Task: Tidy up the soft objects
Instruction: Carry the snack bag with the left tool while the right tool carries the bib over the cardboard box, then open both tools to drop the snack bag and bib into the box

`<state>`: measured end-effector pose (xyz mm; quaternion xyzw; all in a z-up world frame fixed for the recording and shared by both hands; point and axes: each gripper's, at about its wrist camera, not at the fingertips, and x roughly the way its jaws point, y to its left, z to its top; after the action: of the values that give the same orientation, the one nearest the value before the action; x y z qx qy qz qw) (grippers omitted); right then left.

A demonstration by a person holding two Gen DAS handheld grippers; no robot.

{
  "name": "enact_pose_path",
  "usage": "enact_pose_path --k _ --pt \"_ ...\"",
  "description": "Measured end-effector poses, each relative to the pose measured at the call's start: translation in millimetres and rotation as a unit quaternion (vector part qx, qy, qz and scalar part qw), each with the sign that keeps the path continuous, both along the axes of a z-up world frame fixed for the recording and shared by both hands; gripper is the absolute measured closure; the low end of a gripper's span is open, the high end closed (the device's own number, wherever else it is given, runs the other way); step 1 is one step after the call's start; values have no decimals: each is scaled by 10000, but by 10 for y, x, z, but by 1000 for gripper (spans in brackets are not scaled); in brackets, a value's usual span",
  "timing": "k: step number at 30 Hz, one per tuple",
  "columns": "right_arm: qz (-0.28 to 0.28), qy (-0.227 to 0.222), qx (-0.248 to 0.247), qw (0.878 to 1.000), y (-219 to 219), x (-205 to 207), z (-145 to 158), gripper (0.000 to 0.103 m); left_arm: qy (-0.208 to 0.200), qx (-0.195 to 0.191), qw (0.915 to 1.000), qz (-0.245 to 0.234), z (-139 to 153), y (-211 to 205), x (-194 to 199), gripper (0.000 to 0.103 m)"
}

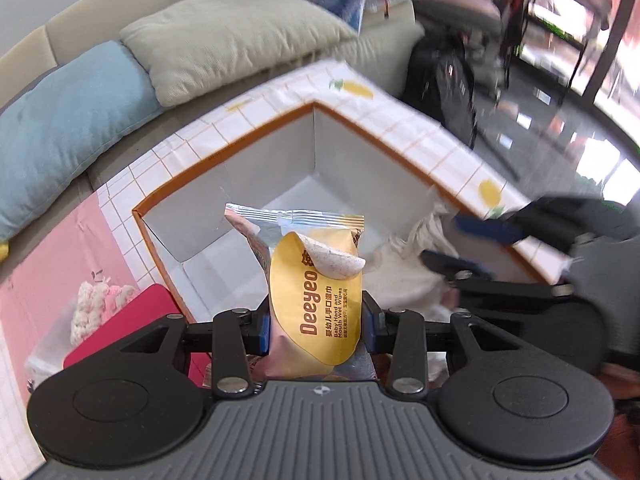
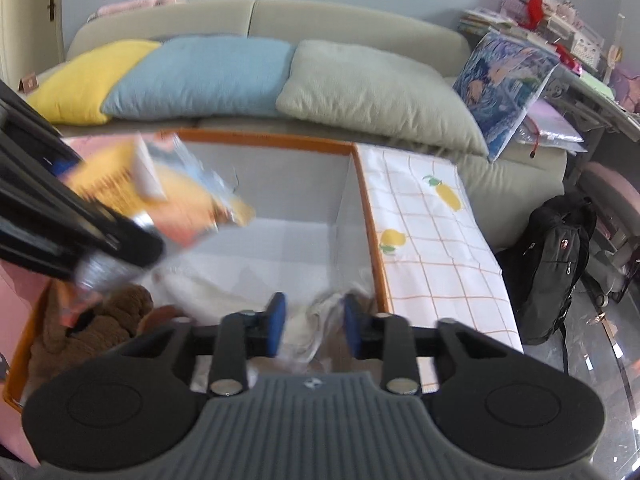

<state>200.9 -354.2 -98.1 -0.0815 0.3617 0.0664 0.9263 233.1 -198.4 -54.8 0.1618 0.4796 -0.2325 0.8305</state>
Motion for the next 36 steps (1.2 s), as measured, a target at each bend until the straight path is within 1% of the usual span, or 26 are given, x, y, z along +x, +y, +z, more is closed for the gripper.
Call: enact_pose_path --k 5,10,12,13,14,16,18,20,22,24,28,30,31,34,36 --pt "-133 -106 483 9987 -64 -78 106 52 -157 635 9974 -302 -222 -138 100 57" --pt "-183 -44 588 9981 -56 -100 82 52 -132 1128 9921 -523 -410 -208 187 57" --pt "-196 21 635 9978 -54 -104 55 52 -114 1189 9909 -624 -445 -212 171 57" --pt "-205 42 637 9978 -48 -105 47 52 -102 1193 9906 -663 -456 -210 162 55" --pt "-212 57 634 9977 -44 -109 36 52 -110 1199 9904 -678 -459 -207 150 51" --pt "-201 88 647 9977 -34 -116 26 52 -188 1214 9900 -692 -448 -204 118 48" --pt "-182 108 626 9978 -14 -122 28 51 -239 1255 9892 -717 -433 -203 101 42" --pt "-159 116 574 9982 7 -131 35 51 -360 1300 9878 -777 -405 -198 67 32" --pt "-139 126 531 9984 22 -139 46 50 -466 1365 9861 -830 -359 -184 33 31" --pt "-162 141 485 9986 27 -149 61 42 -504 1278 9867 -868 -289 -155 4 31" --pt "-232 119 498 9984 20 -183 138 40 -721 983 9888 -864 -57 -55 -105 31" --pt "-273 77 511 9983 30 -218 190 34 -861 783 9897 -832 73 7 -181 30" --pt "-293 54 540 9981 29 -240 217 33 -965 652 9900 -792 146 52 -235 30" --pt "-312 -8 600 9977 61 -311 304 33 -1281 253 9887 -733 356 218 -436 29" --pt "-313 -44 625 9975 101 -373 357 30 -1439 50 9877 -615 470 349 -577 29"
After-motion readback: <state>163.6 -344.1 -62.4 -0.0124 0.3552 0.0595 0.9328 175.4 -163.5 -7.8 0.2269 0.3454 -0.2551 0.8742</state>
